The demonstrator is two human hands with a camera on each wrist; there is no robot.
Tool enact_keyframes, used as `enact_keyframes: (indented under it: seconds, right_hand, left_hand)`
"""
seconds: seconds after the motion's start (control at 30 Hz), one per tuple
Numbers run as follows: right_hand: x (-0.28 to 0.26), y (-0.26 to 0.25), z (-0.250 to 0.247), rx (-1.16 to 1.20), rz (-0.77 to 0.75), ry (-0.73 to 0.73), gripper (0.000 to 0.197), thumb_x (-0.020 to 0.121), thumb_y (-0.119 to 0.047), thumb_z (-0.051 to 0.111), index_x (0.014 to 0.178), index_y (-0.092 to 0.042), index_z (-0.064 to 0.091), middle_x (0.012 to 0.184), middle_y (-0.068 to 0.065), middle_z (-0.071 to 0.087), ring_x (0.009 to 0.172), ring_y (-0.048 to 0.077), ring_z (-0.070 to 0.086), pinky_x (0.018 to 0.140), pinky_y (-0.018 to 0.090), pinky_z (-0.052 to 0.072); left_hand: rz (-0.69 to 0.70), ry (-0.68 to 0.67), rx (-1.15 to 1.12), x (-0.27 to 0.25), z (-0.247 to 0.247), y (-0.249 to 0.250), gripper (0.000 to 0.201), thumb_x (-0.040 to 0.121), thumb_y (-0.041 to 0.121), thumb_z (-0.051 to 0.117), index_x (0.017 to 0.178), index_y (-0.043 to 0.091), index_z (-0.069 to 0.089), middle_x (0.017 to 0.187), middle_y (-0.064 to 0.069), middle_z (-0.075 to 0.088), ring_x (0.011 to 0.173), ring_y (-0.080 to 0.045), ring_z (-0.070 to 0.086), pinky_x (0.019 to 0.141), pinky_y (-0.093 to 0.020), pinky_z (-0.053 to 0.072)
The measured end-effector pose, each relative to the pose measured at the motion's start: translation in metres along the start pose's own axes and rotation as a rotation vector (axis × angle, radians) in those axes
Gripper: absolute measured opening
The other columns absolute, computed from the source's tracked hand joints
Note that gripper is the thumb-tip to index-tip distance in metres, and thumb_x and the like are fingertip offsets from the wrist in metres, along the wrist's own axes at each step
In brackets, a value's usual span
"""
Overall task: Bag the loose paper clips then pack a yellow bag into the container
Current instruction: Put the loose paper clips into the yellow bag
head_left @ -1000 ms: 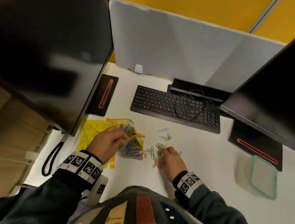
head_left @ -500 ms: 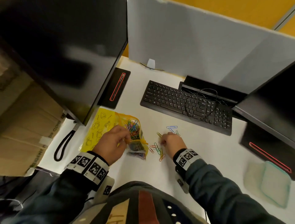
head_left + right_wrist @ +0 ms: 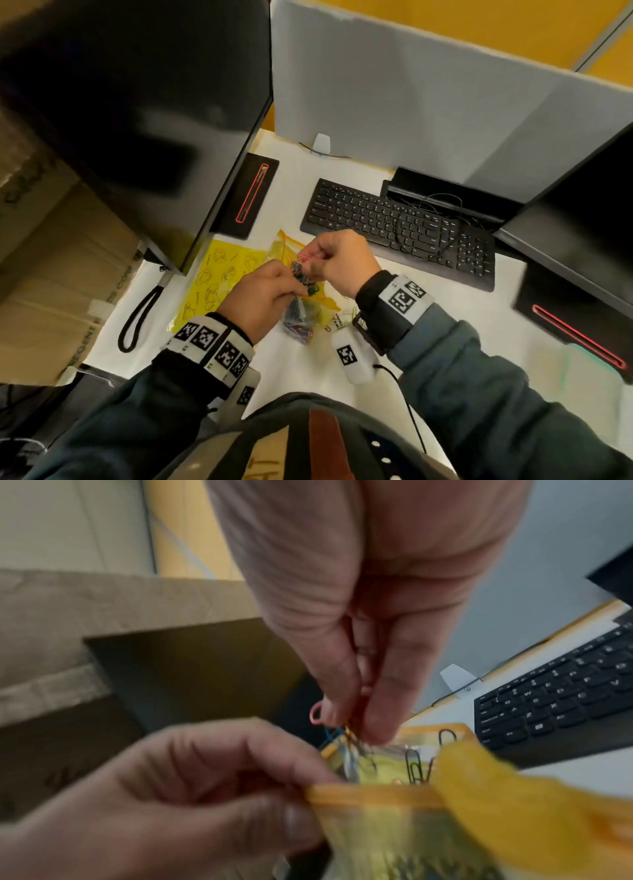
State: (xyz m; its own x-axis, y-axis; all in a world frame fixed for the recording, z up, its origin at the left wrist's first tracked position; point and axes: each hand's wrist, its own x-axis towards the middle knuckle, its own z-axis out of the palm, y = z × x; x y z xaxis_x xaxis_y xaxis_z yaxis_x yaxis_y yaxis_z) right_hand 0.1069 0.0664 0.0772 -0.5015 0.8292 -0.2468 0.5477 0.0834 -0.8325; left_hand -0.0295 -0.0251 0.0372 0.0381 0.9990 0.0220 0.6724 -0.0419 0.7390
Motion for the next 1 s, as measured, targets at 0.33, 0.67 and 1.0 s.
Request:
enact_keyframes:
  seconds: [0.33, 0.67, 1.0]
  right_hand:
    - [-0.061, 0.128, -0.050, -0.403, 0.542, 0.160, 0.034, 0.072, -0.009, 0.075, 0.101, -0.013, 0.058, 0.086, 0.003, 0.058, 0.079, 0.022, 0.055, 0.070, 0.029, 0.047]
    - [-0.036, 0.139, -0.008, -0.272, 0.302, 0.240, 0.024, 0.079, 0.003, 0.056, 0.094, -0.012, 0.067, 0.096, 0.010, 0.069, 0.086, 0.024, 0.064, 0.088, 0.035, 0.053]
    - [-0.017, 0.128, -0.029, -0.794, 0.150, -0.220, 0.056, 0.090, 0.003, 0.038, 0.143, -0.014, 0.028, 0.153, 0.007, 0.025, 0.137, 0.030, 0.026, 0.114, 0.038, 0.029]
  left_hand:
    - [-0.011, 0.044, 0.018, 0.003, 0.005, -0.008, 0.019, 0.080, 0.004, 0.058, 0.086, 0.015, 0.073, 0.088, 0.004, 0.054, 0.080, -0.005, 0.051, 0.073, 0.006, 0.029]
    - [-0.058, 0.138, 0.028, 0.002, -0.002, -0.029, 0.027, 0.077, -0.010, 0.060, 0.079, 0.014, 0.072, 0.085, 0.007, 0.057, 0.083, -0.003, 0.050, 0.075, 0.004, 0.034]
    - [-0.048, 0.146, 0.027, -0.011, -0.007, -0.043, 0.027, 0.076, -0.008, 0.061, 0.080, 0.017, 0.070, 0.096, 0.041, 0.050, 0.084, -0.003, 0.053, 0.073, 0.003, 0.036]
